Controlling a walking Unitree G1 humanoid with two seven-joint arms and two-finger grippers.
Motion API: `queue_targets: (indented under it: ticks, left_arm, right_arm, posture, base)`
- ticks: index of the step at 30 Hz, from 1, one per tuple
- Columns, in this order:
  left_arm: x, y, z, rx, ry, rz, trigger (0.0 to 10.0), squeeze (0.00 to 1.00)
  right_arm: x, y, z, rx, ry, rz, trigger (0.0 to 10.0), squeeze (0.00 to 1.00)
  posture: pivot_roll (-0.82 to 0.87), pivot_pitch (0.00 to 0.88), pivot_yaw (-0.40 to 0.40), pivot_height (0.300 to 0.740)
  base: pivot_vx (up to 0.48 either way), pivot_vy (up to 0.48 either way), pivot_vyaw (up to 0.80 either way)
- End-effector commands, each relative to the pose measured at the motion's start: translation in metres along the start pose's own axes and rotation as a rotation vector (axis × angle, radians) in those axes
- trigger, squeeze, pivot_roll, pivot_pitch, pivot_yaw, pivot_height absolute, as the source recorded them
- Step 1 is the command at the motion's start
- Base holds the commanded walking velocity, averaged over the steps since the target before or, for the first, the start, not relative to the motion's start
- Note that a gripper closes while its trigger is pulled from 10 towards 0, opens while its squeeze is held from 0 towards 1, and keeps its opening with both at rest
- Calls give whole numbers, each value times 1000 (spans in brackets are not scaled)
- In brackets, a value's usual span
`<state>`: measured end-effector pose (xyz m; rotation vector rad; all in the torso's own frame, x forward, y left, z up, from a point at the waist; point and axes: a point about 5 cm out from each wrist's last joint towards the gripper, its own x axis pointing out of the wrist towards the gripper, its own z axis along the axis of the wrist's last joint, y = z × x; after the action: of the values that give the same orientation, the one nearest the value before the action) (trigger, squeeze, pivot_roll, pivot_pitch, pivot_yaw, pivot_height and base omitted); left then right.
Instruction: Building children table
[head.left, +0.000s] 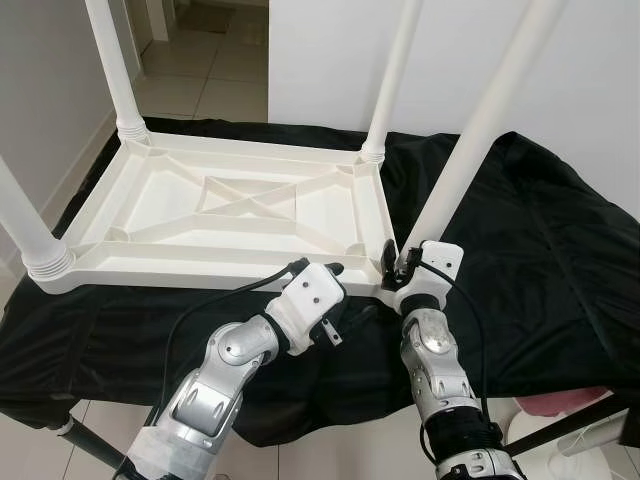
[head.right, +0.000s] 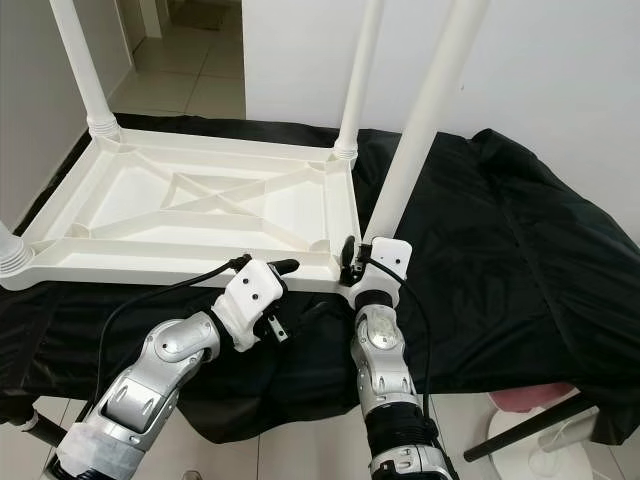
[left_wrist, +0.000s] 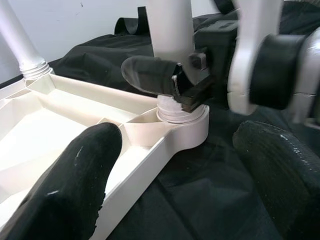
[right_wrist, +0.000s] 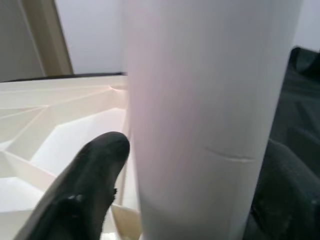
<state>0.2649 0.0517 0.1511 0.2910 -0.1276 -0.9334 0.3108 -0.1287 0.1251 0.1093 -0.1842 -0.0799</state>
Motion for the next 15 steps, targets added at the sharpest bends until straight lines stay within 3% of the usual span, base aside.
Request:
queue_targets:
  ticks: [1, 3, 4, 6, 7, 10, 15]
  left_arm:
    - [1, -3, 0, 5, 1, -18, 10000, 0]
    - [1, -3, 0, 6, 0, -19, 10000, 0]
    - [2, -2, -1, 10, 1, -19, 10000, 0]
    - [2, -2, -1, 11, 2, -20, 10000, 0]
    - [1, 0, -4, 10, 15, -16, 10000, 0]
    - [0, 2, -7, 7, 29, -10, 10000, 0]
    - [-9, 10, -13, 6, 50, 2, 10000, 0]
  right_arm:
    - [-3, -3, -2, -19, 6, 9, 10000, 1000]
    - [-4, -4, -2, -20, 8, 8, 10000, 1000]
    - [-8, -9, -1, -38, 1, 25, 10000, 573]
    - [-10, -11, 0, -50, -4, 32, 10000, 573]
    - [-14, -16, 0, -70, -4, 35, 10000, 0]
    - [-18, -21, 1, -80, 0, 32, 10000, 0]
    - [-39, -25, 1, -92, 8, 80, 10000, 0]
  posture:
    - [91, 0, -95, 740]
    - [91, 0, -95, 740]
    - [68, 0, -92, 740]
    - [62, 0, -93, 740]
    - [53, 0, -91, 740]
    - [53, 0, -91, 740]
    - [27, 0, -88, 740]
  base:
    - [0, 0, 0]
    - [0, 0, 0]
    - [0, 0, 0]
    - [0, 0, 0]
    - [0, 0, 0]
    - [0, 0, 0]
    - [0, 0, 0]
